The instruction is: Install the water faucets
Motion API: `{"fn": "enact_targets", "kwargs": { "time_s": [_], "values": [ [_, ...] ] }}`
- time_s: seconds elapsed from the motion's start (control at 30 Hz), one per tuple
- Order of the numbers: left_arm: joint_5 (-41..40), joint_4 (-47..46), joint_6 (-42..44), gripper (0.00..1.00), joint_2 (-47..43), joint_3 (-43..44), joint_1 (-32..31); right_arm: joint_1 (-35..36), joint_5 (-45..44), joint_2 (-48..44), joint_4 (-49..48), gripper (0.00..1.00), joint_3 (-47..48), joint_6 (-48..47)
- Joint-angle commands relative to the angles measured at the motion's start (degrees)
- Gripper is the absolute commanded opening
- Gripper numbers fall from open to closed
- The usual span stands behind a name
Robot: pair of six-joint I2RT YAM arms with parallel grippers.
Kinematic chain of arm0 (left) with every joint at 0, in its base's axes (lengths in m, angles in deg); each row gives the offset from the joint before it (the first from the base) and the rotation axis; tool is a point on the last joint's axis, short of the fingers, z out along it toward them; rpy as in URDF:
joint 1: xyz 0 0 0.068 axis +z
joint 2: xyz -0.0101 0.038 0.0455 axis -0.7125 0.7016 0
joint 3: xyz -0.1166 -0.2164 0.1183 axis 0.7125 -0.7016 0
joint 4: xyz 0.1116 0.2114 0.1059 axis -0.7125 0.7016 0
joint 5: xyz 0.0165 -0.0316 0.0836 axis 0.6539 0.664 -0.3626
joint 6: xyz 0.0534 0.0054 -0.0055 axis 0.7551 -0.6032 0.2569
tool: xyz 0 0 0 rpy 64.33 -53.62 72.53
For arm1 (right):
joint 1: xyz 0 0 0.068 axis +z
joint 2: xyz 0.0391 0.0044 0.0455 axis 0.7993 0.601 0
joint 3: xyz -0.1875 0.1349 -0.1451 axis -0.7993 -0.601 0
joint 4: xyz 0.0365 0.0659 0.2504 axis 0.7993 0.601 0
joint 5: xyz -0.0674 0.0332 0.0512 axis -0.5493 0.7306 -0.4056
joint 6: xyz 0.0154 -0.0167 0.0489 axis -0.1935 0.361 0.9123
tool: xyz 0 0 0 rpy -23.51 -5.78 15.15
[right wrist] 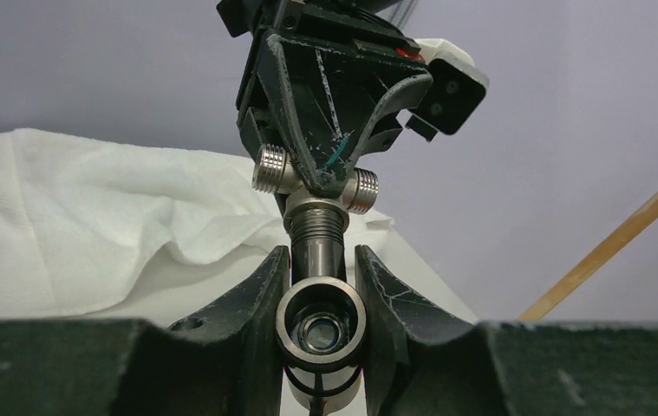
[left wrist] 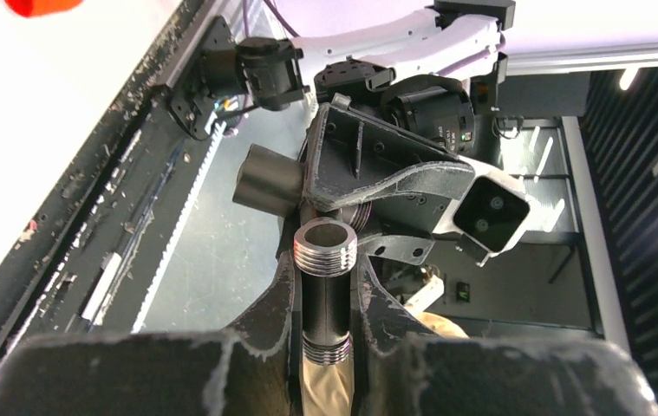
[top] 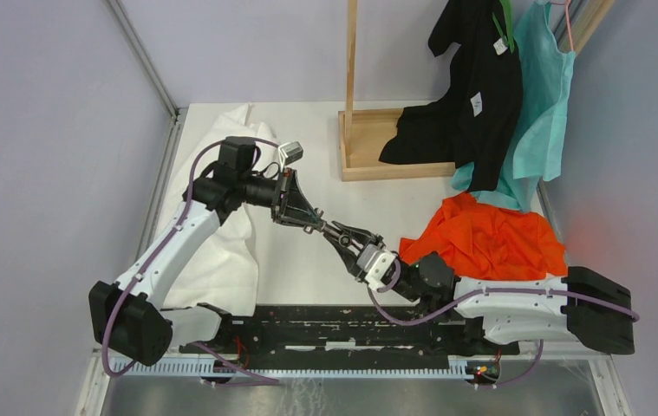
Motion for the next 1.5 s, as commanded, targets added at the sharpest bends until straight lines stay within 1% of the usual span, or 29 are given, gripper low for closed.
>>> {"fn": "enact_targets", "kwargs": {
  "time_s": [0.0, 0.2, 0.4, 0.5, 0.63, 0.73, 0.8, 0.83, 0.9, 0.97, 1.03, 1.13, 1.2, 1.3, 1.37, 1.47],
  "values": [
    [5.79, -3.46, 0.83, 0.03, -3.96, -1.00, -3.44, -4.27, 9.74, -0.32, -7.13, 0.01, 1.02, 14.14],
    [6.96, -6.31, 1.25, 0.03, -5.72, -3.07, -3.49, -8.79, 17.17, -0.35, -8.85, 0.01, 0.60, 23.79],
    [5.77, -6.51, 3.02, 0.03, -6.77, -3.60, -3.62, -13.18, 22.49, -0.33, -9.75, 0.01, 0.71, 34.68],
    [5.25, -7.73, 2.88, 0.03, -7.54, -4.03, -3.58, -16.70, 28.07, -0.90, -5.27, 0.01, 2.72, 40.52],
    [4.45, -9.37, 2.77, 0.03, -8.38, -4.33, -3.68, -19.87, 32.65, -2.27, 2.09, 0.01, 5.41, 46.02],
    [3.53, -13.87, 0.88, 0.03, -9.45, -5.94, -3.63, -22.08, 35.54, -3.02, 6.17, 0.01, 6.54, 49.86],
    [3.21, -16.44, -0.25, 0.03, -10.59, -7.48, -3.65, -23.97, 37.13, -3.87, 14.19, 0.01, 8.99, 52.69],
    [3.13, -17.44, -0.43, 0.03, -11.06, -7.96, -3.65, -24.76, 38.09, -4.02, 16.65, 0.01, 9.89, 53.61],
    [2.69, -19.20, -0.54, 0.03, -11.97, -8.84, -3.64, -26.47, 40.89, -3.50, 17.95, 0.00, 10.66, 56.28],
    [2.08, -21.10, -0.63, 0.03, -12.68, -9.80, -3.60, -28.44, 42.92, -2.13, 17.04, 0.01, 11.24, 61.33],
    [1.69, -22.93, -1.02, 0.03, -13.27, -11.00, -3.64, -30.54, 44.88, 0.25, 16.99, 0.01, 12.61, 69.26],
    [1.35, -26.93, -2.68, 0.03, -14.02, -12.74, -3.63, -32.51, 49.47, 3.42, 14.17, 0.01, 14.27, 78.43],
    [0.64, -30.34, -4.69, 0.03, -14.77, -14.34, -3.57, -33.25, 51.13, 5.07, 16.65, 0.01, 15.94, 83.64],
    [-1.00, -35.24, -6.83, 0.03, -15.74, -16.50, -3.62, -34.41, 61.12, 9.58, 25.05, 0.01, 23.09, 83.54],
    [-3.15, -37.70, -7.61, 0.03, -16.60, -18.13, -3.58, -34.71, 65.40, 12.39, 25.79, 0.01, 25.89, 86.43],
    [-5.74, -43.85, -9.31, 0.03, -18.56, -20.87, -3.63, -35.12, 69.74, 15.29, 24.53, 0.01, 28.46, 90.52]
  ]
}}
